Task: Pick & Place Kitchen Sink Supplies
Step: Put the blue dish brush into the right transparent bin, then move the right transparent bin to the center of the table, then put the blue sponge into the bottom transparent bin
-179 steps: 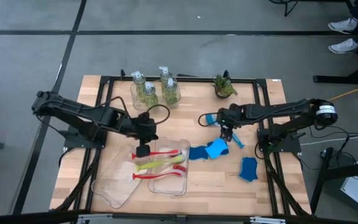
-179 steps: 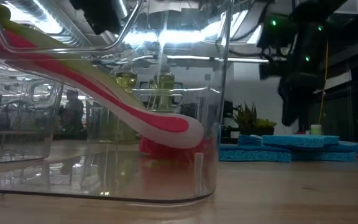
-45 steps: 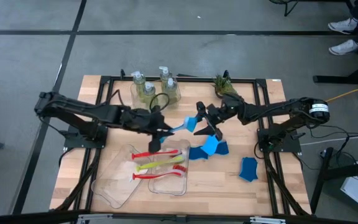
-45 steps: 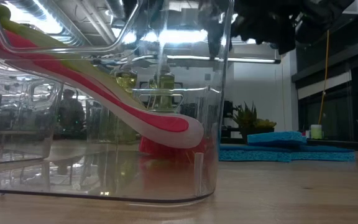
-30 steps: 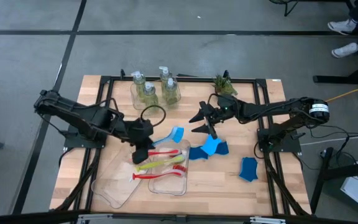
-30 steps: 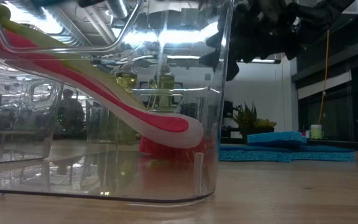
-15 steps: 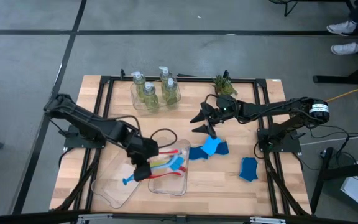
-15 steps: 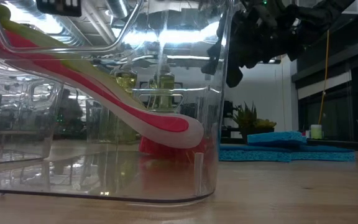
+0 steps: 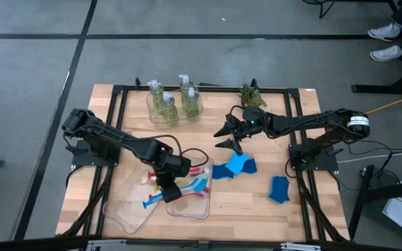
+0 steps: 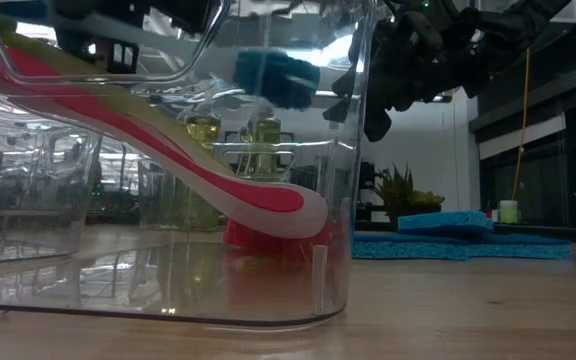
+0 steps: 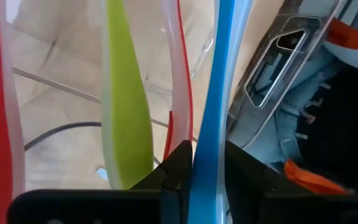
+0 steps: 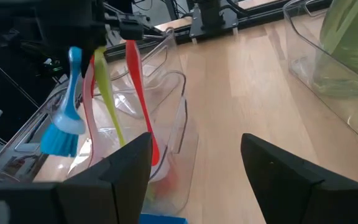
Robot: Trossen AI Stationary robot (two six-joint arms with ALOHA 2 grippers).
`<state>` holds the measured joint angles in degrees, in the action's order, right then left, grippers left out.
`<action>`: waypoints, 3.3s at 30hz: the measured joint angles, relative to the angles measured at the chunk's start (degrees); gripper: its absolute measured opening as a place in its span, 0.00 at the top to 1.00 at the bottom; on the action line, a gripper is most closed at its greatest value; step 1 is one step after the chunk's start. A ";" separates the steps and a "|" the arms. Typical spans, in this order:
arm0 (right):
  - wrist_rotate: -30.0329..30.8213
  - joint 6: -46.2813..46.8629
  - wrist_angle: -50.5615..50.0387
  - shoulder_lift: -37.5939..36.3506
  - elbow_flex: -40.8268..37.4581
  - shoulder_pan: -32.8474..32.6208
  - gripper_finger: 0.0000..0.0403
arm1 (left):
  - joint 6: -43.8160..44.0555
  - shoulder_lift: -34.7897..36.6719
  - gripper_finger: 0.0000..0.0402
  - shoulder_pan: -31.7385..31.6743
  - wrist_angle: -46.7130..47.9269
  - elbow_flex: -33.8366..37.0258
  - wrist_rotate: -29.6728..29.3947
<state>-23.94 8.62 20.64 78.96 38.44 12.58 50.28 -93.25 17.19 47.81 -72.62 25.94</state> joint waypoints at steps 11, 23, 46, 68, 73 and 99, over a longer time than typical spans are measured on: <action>0.00 -0.04 0.02 0.00 0.00 0.00 0.39 | -2.99 -1.43 0.76 -0.83 -4.15 0.00 2.29; -0.02 -0.13 0.02 0.00 0.00 0.00 0.39 | -6.72 -1.43 0.66 -1.30 -6.75 -0.50 2.84; -3.19 0.07 -12.20 -14.54 0.00 -0.13 0.49 | -38.44 5.28 0.98 -10.15 -0.62 -2.67 -16.61; 2.34 6.18 -28.72 -35.32 0.00 -5.62 0.99 | -55.23 -9.82 1.00 -15.75 -6.37 -2.62 -26.92; 2.46 6.19 -30.01 -35.26 0.00 -5.62 0.97 | -58.51 -10.38 1.00 -17.03 -13.73 -2.64 -28.00; 9.94 3.99 -35.09 -35.23 0.02 -5.64 0.99 | -64.16 -9.88 0.99 -25.53 -46.87 -2.60 -31.04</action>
<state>-14.00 12.61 -14.44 43.72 38.46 6.94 -13.87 -103.12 -8.34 0.94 -75.22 -5.11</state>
